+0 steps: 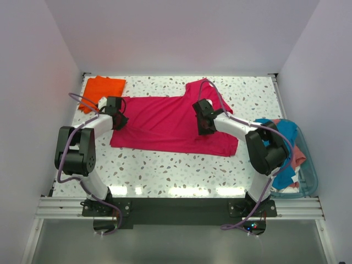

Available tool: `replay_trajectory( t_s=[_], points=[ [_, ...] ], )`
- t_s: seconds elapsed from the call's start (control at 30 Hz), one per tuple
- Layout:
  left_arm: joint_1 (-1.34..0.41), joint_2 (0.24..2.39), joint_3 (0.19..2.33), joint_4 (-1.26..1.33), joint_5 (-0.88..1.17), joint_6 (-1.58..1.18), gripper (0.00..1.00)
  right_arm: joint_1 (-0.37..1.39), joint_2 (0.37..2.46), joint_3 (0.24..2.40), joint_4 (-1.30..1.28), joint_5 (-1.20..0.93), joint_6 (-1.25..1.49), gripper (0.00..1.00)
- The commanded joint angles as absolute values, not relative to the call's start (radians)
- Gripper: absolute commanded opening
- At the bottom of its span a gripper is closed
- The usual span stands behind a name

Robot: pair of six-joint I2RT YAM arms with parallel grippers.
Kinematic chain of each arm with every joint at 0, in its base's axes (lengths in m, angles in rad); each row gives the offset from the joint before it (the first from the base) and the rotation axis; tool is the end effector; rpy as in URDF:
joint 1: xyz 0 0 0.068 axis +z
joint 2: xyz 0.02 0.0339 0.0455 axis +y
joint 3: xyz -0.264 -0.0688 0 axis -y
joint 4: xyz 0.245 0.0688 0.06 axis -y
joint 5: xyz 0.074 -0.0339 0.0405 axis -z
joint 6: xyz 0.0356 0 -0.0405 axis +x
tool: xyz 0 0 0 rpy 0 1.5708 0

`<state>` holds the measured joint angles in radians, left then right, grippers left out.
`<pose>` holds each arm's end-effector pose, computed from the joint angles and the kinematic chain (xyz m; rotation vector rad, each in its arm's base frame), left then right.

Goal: Fold and stack the t-shirts
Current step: Fold the tshirt

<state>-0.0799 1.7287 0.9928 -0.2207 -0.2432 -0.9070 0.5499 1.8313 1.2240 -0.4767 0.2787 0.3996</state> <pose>0.3455 -0.0191 0.1655 -1.0882 2.2396 -0.1060 0.3240 0.1871 0.1824 -0.1043 2.5845 -0.0290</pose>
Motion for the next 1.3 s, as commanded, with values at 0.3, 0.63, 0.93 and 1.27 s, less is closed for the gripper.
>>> replay_trajectory(
  t_s=[0.3, 0.63, 0.93, 1.27],
  points=[
    [-0.083, 1.704, 1.005, -0.207, -0.255, -0.916, 0.0, 0.554, 1.824, 1.203, -0.417, 0.295, 0.403, 0.09],
    [-0.081, 1.674, 0.999, -0.209, -0.261, -0.913, 0.0, 0.554, 1.767, 1.258, -0.414, 0.299, 0.391, 0.0],
    [-0.075, 1.634, 0.996, -0.218, -0.272, -0.913, 0.0, 0.554, 1.735, 1.318, -0.416, 0.321, 0.364, 0.0],
    [-0.067, 1.664, 1.008, -0.216, -0.258, -0.911, 0.3, 0.554, 1.749, 1.327, -0.411, 0.318, 0.353, 0.0]
  ],
)
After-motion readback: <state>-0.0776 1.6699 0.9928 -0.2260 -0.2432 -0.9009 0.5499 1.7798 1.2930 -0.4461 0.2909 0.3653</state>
